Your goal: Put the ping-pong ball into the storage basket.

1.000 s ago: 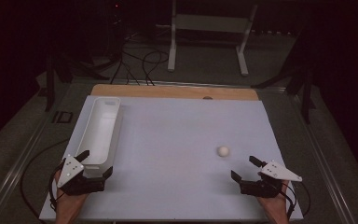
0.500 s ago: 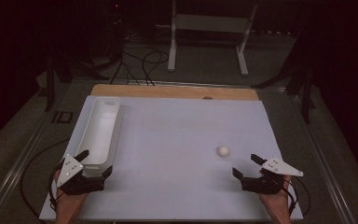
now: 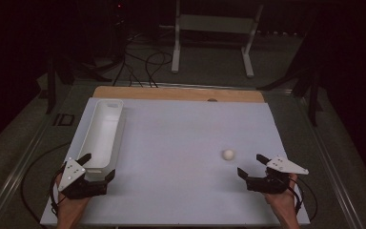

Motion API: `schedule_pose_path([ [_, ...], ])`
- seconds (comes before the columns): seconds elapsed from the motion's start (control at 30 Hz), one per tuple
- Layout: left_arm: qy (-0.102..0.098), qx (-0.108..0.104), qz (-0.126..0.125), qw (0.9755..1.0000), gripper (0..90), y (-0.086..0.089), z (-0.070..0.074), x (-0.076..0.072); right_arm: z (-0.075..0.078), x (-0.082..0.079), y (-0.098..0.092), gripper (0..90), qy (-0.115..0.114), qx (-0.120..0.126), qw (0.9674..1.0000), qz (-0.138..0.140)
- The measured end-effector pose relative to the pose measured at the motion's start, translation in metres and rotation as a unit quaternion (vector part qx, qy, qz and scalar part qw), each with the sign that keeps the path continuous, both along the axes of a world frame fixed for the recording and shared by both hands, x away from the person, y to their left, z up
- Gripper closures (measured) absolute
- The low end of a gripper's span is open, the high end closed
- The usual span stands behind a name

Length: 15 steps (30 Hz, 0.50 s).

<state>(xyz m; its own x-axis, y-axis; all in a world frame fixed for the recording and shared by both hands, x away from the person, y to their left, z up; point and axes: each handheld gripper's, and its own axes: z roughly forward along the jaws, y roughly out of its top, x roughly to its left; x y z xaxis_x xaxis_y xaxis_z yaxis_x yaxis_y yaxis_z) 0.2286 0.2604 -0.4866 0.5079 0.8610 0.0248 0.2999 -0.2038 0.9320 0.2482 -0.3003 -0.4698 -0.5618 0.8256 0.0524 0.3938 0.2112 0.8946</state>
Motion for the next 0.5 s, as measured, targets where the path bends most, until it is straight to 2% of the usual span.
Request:
schedule_pose_path([
  [0.5,0.003,0.002,-0.003,1.0,0.0,-0.001,-0.001,0.001,0.006,0.014,0.002,7.4,0.023,-0.017,0.9996,-0.005],
])
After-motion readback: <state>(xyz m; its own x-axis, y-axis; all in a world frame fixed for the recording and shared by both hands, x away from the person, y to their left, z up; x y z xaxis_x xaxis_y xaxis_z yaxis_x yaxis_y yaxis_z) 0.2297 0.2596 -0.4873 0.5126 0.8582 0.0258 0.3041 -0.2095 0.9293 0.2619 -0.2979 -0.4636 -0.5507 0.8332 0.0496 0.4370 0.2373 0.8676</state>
